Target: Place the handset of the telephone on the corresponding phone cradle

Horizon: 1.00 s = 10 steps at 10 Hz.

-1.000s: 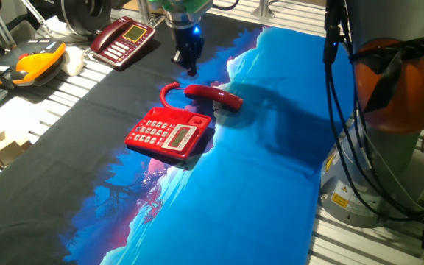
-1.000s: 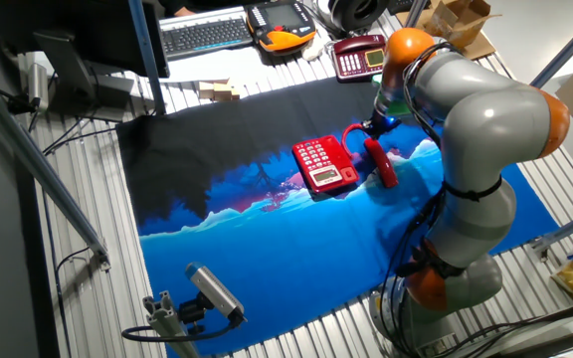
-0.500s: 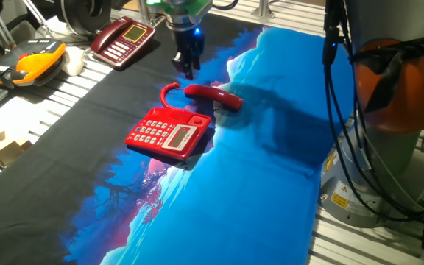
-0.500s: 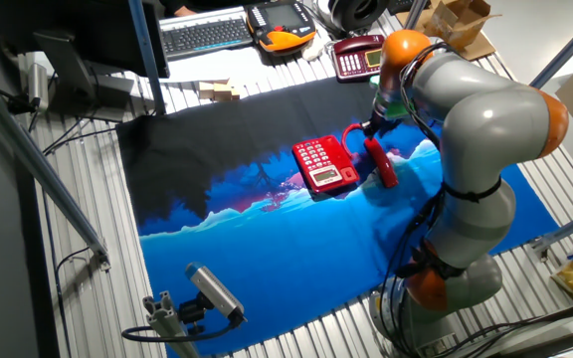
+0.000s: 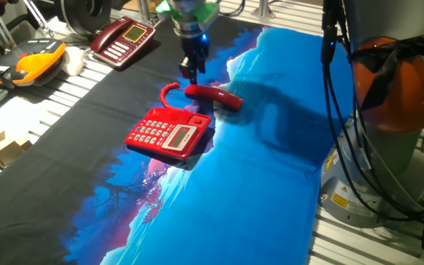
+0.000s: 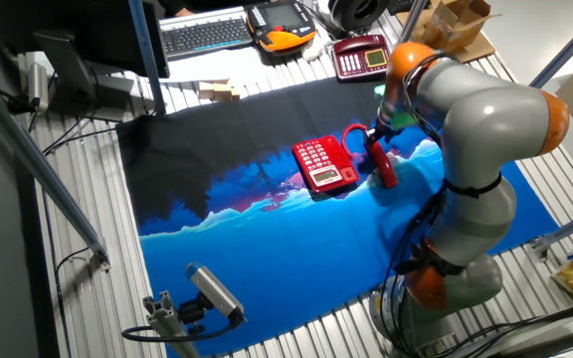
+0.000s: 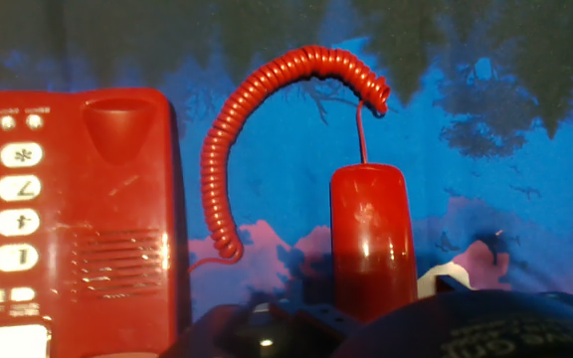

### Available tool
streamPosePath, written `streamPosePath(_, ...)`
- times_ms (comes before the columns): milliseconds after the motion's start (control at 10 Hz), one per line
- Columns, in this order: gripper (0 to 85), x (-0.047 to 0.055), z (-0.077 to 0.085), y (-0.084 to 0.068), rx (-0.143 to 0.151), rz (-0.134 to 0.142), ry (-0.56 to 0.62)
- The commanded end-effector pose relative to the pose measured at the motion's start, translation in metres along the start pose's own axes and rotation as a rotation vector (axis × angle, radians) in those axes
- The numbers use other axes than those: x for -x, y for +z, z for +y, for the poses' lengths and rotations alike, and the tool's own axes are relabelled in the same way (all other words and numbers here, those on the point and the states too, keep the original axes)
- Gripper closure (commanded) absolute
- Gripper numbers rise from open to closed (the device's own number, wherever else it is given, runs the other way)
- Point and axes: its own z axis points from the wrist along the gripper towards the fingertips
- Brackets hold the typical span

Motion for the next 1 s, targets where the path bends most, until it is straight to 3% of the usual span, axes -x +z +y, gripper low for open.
streamPosePath(0,17.0,-0.003,-0.003,0.006,0.006,-0.012,-0.005)
streamPosePath(500,17.0,-0.012,-0.008,0.033,0.02,-0.026,-0.019)
streamPosePath(900,17.0,-0.024,-0.01,0.05,0.025,-0.036,-0.012)
